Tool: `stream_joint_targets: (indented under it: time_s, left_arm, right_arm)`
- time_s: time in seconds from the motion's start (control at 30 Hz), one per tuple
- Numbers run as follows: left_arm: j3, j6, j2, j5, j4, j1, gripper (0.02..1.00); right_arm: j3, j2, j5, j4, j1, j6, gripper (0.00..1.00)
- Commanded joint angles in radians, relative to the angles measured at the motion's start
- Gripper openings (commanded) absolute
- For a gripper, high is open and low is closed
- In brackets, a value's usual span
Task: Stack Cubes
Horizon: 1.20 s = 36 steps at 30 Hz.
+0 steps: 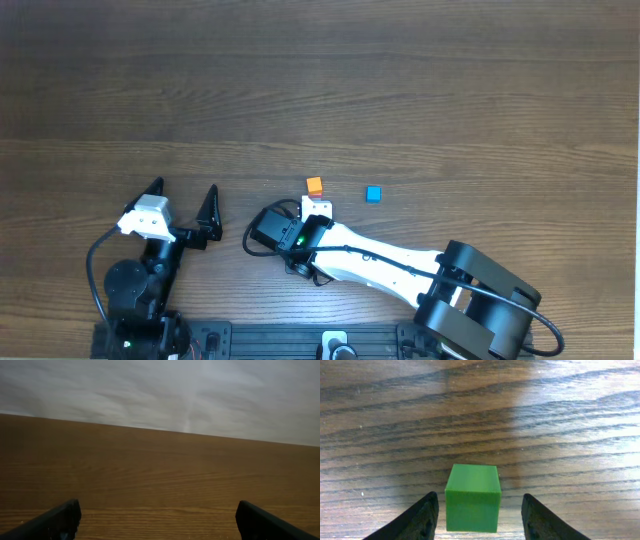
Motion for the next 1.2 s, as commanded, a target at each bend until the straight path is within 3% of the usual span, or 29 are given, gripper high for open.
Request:
stream_joint_targets:
  time_s: [0.03,0.53,0.83,1.07,1.2]
  left_arm:
    - [-0.006,0.015,-0.008,0.002,0.0,-0.003,0.998]
    - [-0.006,0.015,-0.008,0.002,0.0,-0.003,0.998]
    - [-0.006,0.015,-0.008,0.002,0.0,-0.003,1.0]
    - [-0.006,0.015,-0.008,0.002,0.0,-0.003,0.998]
    - [-0.006,0.015,-0.008,0.002,0.0,-0.003,1.0]
  right_arm:
    - [0.016,0.012,0.0,0.008,0.008,0.011,0.503]
    - [0.016,0.012,0.0,0.011,0.008,0.011,0.356]
    - [0.016,0.012,0.001,0.022,0.008,0.011,0.207]
    - [0.019,-0.027,0.002,0.011,0.007,0.009,0.18]
    - [0.066,-0.101,0.047,-0.093,-0.003,0.006,0.176]
